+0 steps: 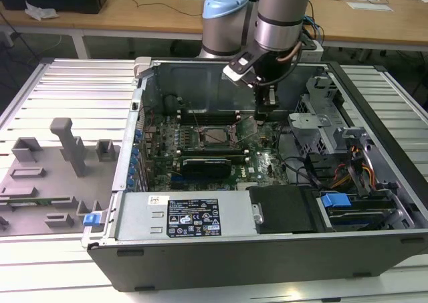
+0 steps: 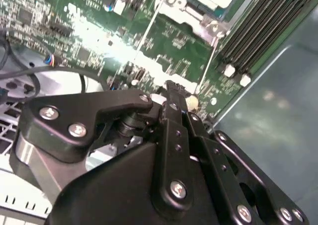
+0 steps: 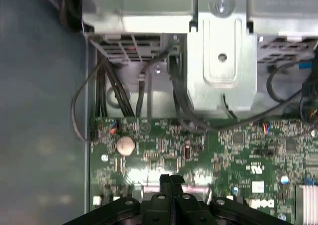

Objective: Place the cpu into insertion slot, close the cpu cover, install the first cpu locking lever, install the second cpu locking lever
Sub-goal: 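Close the cpu cover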

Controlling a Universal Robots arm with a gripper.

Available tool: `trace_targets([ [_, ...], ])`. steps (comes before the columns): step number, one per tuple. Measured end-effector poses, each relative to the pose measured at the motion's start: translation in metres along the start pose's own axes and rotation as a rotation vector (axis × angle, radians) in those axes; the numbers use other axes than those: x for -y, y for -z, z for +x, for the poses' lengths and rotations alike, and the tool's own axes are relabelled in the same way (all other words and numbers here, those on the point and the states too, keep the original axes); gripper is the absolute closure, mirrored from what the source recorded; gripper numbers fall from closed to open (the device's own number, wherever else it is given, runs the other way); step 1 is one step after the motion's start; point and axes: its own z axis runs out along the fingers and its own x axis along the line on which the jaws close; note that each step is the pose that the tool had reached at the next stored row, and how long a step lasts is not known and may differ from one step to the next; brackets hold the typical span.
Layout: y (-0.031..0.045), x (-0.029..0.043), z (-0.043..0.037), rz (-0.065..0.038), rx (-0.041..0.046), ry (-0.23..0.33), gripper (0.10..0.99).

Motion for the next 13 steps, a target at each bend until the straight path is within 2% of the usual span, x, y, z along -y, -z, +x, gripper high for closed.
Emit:
trace_targets([
  [4, -0.0007, -0.0094, 0.0, 0.0, 0.0, 0.0, 0.98],
  [8, -0.0115, -0.0097, -0.0001, 0.003, 0.0002, 0.0, 0.98],
  [11, -0.0153, -0.0096, -0.0001, 0.005, 0.0001, 0.0, 0.98],
  [13, -0.0153, -0.0096, -0.0002, 0.005, 0.0005, 0.0, 0.98],
])
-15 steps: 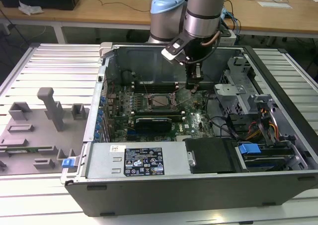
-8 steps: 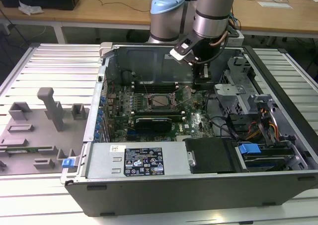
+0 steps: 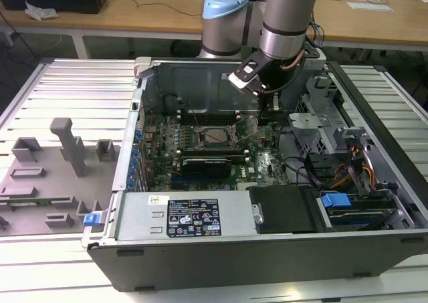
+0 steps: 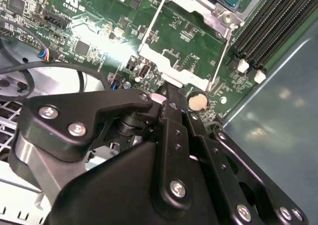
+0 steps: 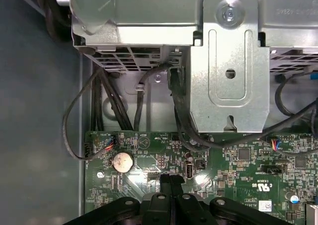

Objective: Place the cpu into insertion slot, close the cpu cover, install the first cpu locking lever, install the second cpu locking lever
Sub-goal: 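Close the cpu cover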

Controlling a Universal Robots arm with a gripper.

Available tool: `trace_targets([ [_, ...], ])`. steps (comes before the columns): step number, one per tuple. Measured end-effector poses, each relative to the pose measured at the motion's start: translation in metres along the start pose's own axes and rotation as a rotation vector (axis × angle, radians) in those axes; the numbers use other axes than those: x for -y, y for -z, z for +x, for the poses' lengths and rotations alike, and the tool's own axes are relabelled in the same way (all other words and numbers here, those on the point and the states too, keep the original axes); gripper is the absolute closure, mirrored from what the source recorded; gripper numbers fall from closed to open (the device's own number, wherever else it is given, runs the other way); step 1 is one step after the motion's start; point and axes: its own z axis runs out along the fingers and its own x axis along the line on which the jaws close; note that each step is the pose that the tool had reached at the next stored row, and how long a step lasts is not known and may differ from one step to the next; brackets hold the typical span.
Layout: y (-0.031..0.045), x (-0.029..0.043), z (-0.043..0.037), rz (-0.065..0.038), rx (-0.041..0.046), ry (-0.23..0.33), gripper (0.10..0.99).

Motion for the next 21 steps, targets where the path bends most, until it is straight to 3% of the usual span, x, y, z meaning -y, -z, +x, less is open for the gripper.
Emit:
trace_targets([
  [2, -0.0002, 0.0, 0.0, 0.0, -0.0003, 0.0, 0.98],
  [3, -0.0003, -0.0001, 0.0, 0.007, -0.0005, 0.0, 0.98],
  [4, -0.0004, -0.0002, 0.0, 0.033, -0.0003, 0.0, 0.98],
  [6, -0.0009, -0.0012, 0.0001, 0.104, -0.0007, 0.0, 0.98],
  [7, -0.0009, -0.0012, 0.0001, 0.118, -0.0007, -0.001, 0.98],
  [10, -0.0009, -0.0012, 0.0001, 0.121, -0.0006, -0.001, 0.98],
  [17, -0.0001, 0.029, 0.0001, 0.109, -0.0005, -0.001, 0.98],
  [21, 0.0001, 0.0356, 0.0001, 0.107, -0.0006, -0.001, 0.98],
])
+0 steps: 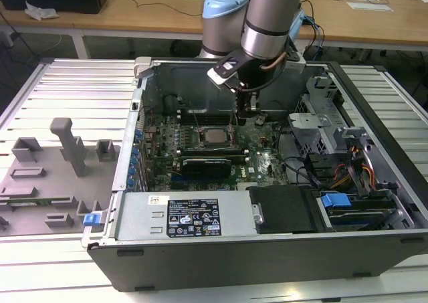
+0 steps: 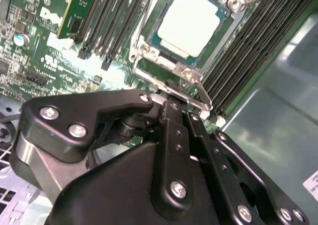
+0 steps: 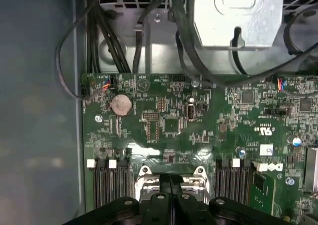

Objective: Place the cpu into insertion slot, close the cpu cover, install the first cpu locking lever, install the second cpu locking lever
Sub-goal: 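Close the cpu cover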

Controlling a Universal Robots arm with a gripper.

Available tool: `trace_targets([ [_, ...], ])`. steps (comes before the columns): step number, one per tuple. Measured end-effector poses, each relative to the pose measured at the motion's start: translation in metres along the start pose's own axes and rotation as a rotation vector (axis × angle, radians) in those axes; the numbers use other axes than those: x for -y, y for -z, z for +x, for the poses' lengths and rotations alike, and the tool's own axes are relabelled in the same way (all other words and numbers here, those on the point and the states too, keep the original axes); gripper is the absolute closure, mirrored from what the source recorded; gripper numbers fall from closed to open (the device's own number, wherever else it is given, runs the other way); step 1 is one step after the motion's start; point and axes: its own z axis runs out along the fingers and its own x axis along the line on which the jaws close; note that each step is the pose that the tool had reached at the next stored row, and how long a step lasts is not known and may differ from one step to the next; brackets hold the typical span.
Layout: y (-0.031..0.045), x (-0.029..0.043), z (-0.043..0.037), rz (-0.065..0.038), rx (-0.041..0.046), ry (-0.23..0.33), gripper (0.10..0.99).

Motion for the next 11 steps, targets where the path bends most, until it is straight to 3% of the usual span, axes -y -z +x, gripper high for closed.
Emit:
trace_targets([
  [9, -0.0006, 0.0078, 0.0, -0.003, 0.0002, 0.0, 0.98],
  [10, -0.0007, 0.0094, 0.0001, -0.007, 0.0003, 0.0, 0.98],
  [11, -0.001, 0.012, 0.0001, -0.018, 0.0003, 0.001, 0.98],
])
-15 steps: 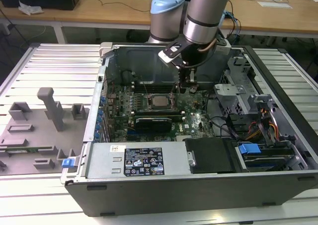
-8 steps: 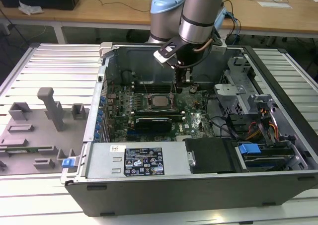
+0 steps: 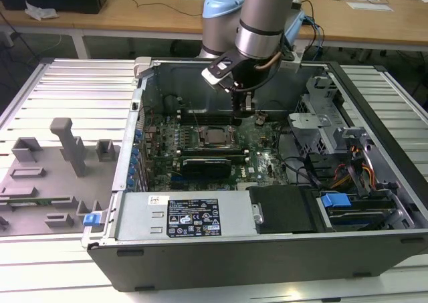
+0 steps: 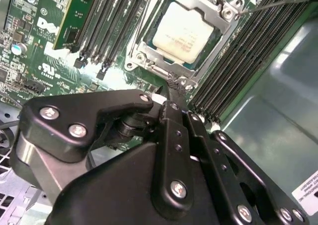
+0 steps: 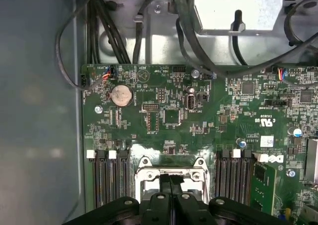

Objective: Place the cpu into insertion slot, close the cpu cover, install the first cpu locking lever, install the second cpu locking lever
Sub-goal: 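Close the cpu cover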

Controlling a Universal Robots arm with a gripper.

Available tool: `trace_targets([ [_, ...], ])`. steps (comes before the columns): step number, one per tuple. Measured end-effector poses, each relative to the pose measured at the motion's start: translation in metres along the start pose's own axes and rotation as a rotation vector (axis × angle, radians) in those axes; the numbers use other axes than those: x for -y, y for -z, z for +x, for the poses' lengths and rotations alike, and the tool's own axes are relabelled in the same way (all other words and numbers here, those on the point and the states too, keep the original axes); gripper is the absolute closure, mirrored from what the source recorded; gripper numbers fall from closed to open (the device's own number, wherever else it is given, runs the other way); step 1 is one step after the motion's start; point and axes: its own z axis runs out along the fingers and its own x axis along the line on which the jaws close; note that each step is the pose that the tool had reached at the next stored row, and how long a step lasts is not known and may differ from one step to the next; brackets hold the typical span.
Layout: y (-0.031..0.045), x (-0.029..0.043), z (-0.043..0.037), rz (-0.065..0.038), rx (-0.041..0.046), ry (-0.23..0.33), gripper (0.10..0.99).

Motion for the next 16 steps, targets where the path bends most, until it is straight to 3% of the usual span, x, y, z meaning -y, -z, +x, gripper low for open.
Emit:
trace_targets([
  [3, -0.0011, 0.0059, 0.0, -0.026, -0.0001, 0.0, 0.98],
  [4, -0.0021, 0.0103, 0.0, -0.043, -0.0002, 0.001, 0.98],
  [8, -0.005, 0.026, -0.002, -0.053, 0.0, 0.001, 0.98],
  [16, -0.0111, 0.0471, -0.0088, -0.067, -0.0001, 0.001, 0.98],
])
